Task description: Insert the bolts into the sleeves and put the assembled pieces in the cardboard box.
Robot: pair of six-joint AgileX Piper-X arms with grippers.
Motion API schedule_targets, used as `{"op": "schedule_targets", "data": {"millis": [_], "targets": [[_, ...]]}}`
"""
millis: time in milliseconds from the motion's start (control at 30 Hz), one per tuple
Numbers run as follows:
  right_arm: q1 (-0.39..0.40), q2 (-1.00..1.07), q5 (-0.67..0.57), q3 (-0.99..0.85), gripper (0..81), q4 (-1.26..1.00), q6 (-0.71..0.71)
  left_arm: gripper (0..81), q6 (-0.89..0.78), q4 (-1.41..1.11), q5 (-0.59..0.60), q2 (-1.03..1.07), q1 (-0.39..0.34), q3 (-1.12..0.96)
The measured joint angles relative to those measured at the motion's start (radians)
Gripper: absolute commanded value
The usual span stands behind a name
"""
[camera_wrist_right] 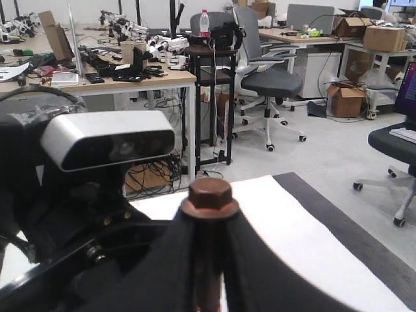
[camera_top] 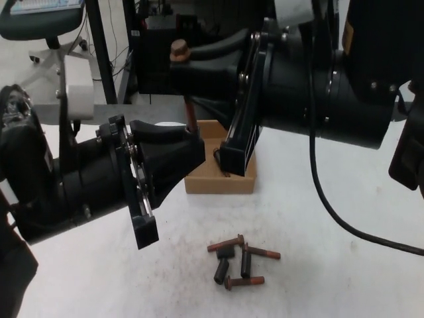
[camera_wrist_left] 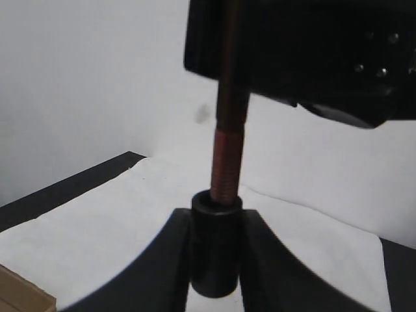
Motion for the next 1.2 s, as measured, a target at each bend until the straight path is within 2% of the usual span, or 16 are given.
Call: {"op": "schedule_targets", "data": {"millis": [867, 967, 1133, 1200], "targets": [[0.0, 0.0, 0.0, 0.0, 1.6, 0.037, 0.0, 0.3, -0.109, -0.158, -0.007, 0.001, 0.0, 0.003], [0.0, 0.0, 0.0, 0.0, 14.0, 0.037, -0.008, 0.3, -0.112, -0.158, -0.007, 0.001, 0.0, 0.003], [0.0, 0.0, 0.0, 0.0, 47.5, 0.037, -0.03, 0.3, -0.112, -0.159, -0.007, 0.001, 0.0, 0.003], [0.0, 0.0, 0.0, 0.0, 52.0, 0.038, -0.035, 0.3, -0.112, -0.165, -0.007, 0.001, 0.0, 0.003]]}}
